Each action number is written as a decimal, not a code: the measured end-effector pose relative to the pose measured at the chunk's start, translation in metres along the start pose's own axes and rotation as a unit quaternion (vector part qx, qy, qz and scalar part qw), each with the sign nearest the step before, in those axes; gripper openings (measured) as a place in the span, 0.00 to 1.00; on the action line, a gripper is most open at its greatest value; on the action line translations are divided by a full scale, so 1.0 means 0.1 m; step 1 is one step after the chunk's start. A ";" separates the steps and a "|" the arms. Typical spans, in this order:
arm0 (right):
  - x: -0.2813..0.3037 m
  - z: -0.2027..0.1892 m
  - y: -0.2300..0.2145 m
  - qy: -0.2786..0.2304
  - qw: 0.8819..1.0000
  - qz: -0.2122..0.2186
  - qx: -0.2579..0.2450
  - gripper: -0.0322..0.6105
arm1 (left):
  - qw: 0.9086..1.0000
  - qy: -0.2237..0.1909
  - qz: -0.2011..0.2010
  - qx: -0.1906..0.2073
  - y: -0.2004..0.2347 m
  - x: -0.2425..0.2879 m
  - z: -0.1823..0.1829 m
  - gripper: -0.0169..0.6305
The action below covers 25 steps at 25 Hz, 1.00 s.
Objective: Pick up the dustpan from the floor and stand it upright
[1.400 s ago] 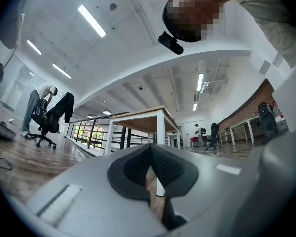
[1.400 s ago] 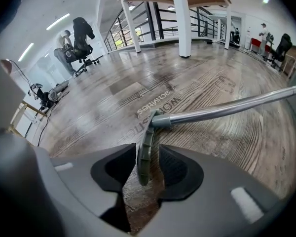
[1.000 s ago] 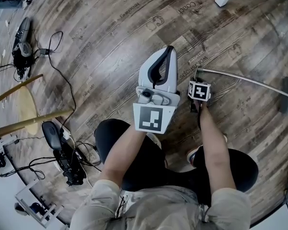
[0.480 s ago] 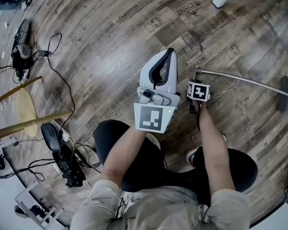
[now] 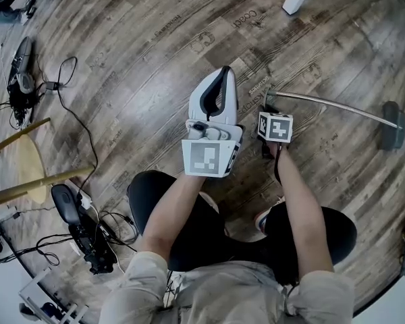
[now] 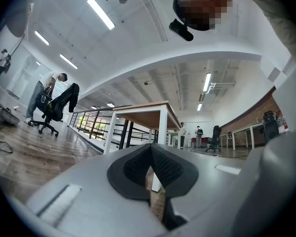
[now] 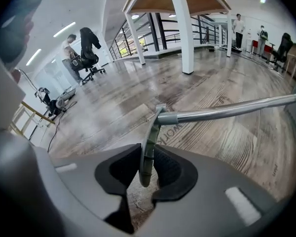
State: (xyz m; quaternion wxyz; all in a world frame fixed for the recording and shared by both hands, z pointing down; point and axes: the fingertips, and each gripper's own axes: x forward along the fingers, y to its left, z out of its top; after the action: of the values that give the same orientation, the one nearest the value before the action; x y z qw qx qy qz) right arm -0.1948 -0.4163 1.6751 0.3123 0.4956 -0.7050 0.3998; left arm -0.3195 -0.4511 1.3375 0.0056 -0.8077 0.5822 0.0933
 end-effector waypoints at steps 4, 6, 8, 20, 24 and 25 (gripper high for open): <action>-0.32 0.33 0.14 -0.017 0.999 0.023 0.020 0.18 | 1.000 -0.002 -0.007 0.000 -0.01 0.02 0.14 0.06; -0.46 0.48 0.26 -0.024 0.999 0.042 0.024 0.18 | 1.000 -0.004 -0.008 -0.003 0.03 0.03 0.22 0.06; -0.61 0.65 0.35 -0.036 0.997 0.062 0.030 0.19 | 1.000 -0.007 -0.007 -0.011 0.07 0.04 0.26 0.06; -1.93 1.59 1.01 -0.117 0.980 0.158 0.040 0.20 | 0.999 -0.033 -0.001 -0.007 0.07 -0.08 0.73 0.06; -2.54 1.84 1.30 -0.144 0.961 0.224 0.077 0.20 | 0.999 -0.042 0.004 -0.009 0.09 -0.16 0.96 0.06; -2.68 1.91 1.34 -0.153 0.955 0.238 0.087 0.20 | 0.999 -0.042 0.004 -0.011 0.08 -0.15 0.99 0.06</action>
State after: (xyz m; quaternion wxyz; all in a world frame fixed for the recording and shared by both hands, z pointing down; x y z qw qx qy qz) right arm -0.2463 -0.4376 1.3241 0.0521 0.3936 -0.8047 0.4414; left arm -0.3460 -0.4274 1.2431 0.0207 -0.8004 0.5839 0.1338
